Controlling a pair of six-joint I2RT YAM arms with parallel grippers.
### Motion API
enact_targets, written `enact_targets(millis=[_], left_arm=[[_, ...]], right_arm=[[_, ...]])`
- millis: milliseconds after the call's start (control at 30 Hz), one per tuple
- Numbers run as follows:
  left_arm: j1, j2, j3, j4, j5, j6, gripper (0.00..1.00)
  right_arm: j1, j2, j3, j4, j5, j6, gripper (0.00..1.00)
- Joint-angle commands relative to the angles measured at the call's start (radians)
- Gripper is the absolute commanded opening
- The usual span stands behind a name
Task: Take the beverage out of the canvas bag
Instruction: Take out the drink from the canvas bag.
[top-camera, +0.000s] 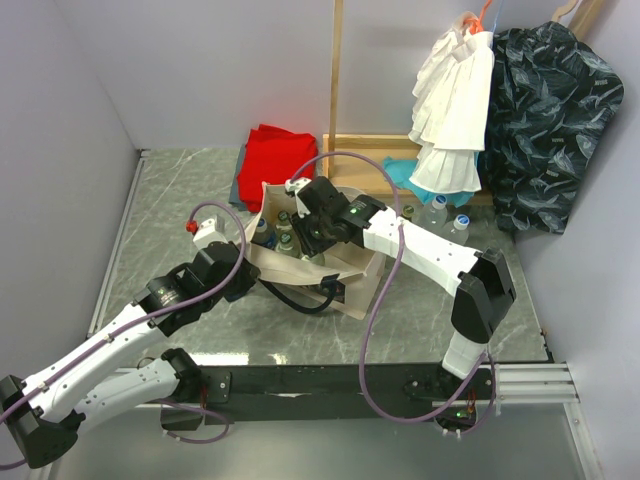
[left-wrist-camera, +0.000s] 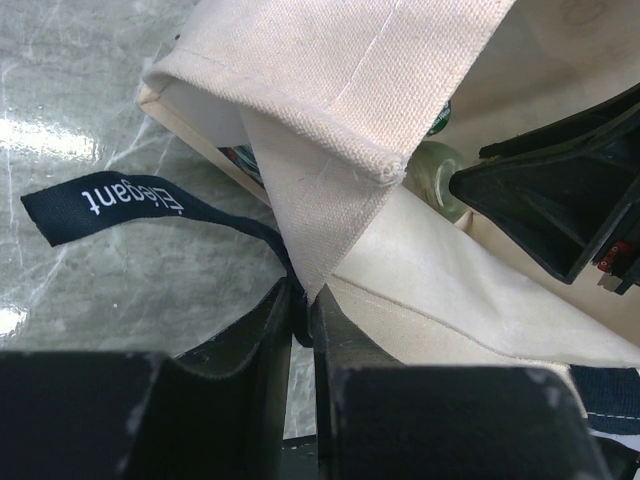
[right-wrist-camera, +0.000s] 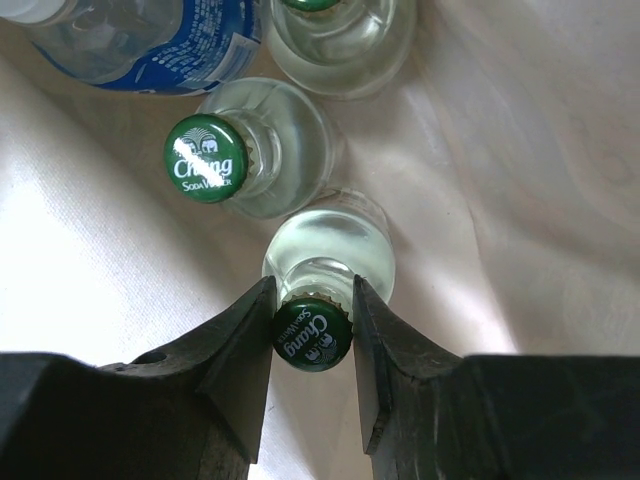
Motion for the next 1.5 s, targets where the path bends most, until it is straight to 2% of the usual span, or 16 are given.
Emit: enact_targets(millis=[0,467,1467], left_arm=[[-0.009,0.000,-0.012,-0.030,0.007,0.009,0.17],[-0.009,-0.011,-0.015,-0.028,0.004,0.009,0.17],[-0.009,0.012,0.003,-0.013,0.008,0.024,0.17]], right_arm=[[-0.002,-0.049,-0.009,0.038,0.049,0.001,0.00],[-0.003,-0.110,0.023,0.071,0.109,-0.002,0.00],[-0.003,-0.149,0.219,-0.012,0.173,-0.034,0.00]])
